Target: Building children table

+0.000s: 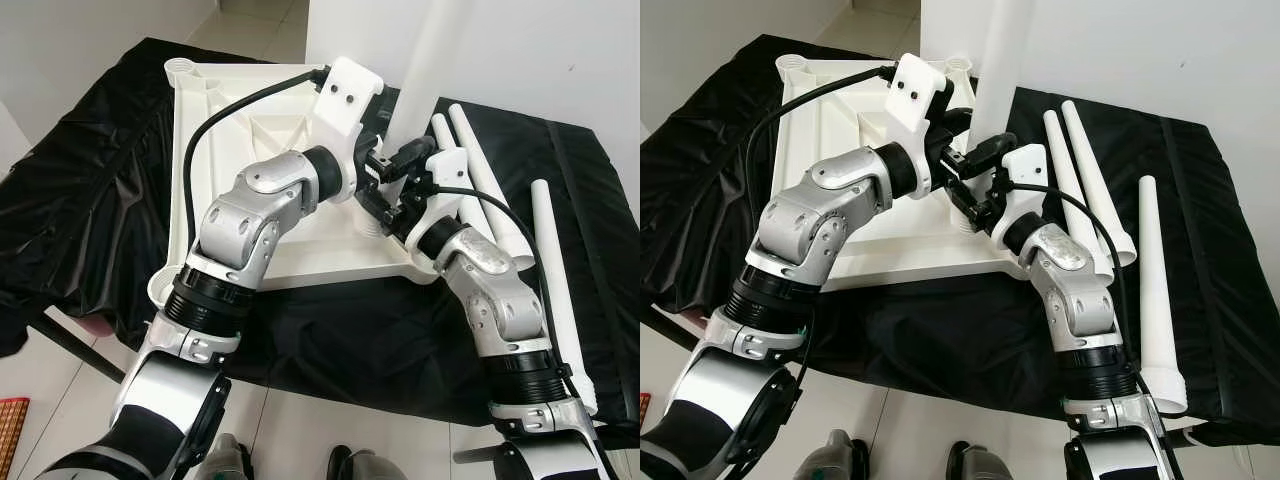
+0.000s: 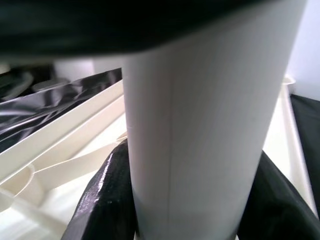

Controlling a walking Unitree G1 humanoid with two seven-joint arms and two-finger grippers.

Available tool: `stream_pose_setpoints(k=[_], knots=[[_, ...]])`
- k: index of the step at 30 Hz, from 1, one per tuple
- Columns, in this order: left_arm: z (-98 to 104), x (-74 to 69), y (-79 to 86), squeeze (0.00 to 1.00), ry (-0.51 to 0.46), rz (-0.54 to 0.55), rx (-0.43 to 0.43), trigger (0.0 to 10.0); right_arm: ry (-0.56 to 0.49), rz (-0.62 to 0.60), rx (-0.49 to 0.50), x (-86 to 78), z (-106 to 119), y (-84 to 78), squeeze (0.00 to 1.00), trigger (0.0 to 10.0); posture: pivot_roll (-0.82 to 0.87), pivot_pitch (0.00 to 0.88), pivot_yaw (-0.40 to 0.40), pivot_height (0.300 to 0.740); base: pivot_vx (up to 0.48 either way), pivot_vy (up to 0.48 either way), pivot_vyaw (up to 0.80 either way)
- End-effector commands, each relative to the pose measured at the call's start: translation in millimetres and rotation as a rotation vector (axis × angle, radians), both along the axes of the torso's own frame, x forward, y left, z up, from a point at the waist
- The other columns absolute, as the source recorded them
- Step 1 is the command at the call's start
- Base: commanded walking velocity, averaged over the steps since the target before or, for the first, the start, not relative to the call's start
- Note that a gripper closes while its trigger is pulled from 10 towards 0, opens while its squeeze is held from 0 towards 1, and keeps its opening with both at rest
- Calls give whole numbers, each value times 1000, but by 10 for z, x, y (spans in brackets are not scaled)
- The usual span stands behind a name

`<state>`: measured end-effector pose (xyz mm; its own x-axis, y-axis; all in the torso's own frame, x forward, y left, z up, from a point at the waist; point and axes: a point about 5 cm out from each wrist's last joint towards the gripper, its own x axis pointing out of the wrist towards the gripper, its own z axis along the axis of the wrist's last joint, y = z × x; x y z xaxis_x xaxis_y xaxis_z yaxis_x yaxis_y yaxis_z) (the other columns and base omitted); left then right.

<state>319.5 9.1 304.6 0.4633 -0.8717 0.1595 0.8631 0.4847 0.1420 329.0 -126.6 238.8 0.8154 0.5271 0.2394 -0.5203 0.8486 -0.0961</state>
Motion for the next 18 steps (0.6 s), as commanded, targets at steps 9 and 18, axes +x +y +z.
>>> stream_pose_setpoints(k=[9,18], knots=[[157,-185,-30,0,24,-171,-98,10000,6,-173,57,93,-1,-156,0,10000,61,124,-61,740,0,0,0],[71,-21,220,0,144,-22,-229,10000,25,-332,89,67,-122,-307,0,10000,47,116,-47,740,0,0,0]])
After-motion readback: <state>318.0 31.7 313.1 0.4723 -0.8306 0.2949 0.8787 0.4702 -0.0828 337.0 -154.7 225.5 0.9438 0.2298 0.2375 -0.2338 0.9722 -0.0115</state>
